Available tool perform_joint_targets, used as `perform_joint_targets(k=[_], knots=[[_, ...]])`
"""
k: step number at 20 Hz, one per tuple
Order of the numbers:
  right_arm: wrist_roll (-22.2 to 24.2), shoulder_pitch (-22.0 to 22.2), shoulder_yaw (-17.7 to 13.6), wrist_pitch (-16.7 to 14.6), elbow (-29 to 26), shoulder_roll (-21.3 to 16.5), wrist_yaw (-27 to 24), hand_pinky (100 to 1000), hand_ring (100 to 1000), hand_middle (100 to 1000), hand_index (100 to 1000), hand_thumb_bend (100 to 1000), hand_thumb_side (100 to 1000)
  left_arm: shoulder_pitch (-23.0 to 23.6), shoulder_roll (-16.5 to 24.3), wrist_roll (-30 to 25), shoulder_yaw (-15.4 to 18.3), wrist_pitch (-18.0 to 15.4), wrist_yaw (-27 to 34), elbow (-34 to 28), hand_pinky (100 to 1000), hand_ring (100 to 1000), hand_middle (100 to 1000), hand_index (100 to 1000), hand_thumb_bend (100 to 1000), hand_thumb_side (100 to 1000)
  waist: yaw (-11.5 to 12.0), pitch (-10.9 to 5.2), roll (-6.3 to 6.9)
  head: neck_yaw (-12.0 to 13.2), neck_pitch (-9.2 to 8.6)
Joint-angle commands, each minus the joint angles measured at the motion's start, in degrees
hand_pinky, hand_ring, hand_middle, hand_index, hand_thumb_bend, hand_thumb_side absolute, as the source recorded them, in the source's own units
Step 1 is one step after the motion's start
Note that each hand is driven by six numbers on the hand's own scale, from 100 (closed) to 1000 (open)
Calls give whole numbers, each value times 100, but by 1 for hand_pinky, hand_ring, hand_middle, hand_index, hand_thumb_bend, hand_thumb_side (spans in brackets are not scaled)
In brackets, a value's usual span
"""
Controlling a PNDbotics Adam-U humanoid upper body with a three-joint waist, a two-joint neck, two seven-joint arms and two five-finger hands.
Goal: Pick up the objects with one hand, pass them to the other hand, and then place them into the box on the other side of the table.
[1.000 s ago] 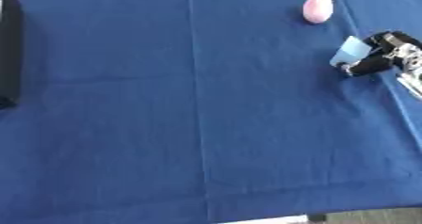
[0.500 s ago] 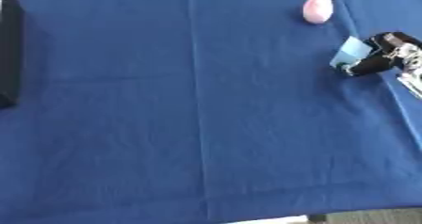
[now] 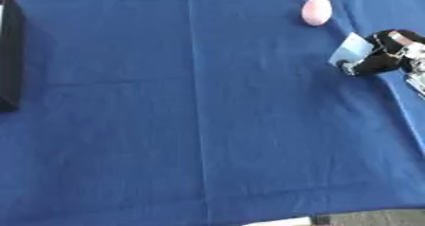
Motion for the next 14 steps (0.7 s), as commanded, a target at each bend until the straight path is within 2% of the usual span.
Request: perform_joint_targets(k=[1,8,14], knots=[[-196,-15,-153,-10,-532,-257,-137,676,744,584,523,356,100,-59,234,17,97,-10,41,-137,838,754,718,729,100,723,-18,-170,30,46,26],[-470,-29,-161,30,-1515,-114,87,660,734,583,517,347,100,-45,264,26,112,-12,102,-215,838,757,718,728,100,721,-54,-253,71,94,60],[-298,-343,63,-153,-1596,166,633,654,728,584,517,340,100,-101,286,78,178,-13,185,-274,840,755,719,729,100,720,-52,-322,87,131,105]])
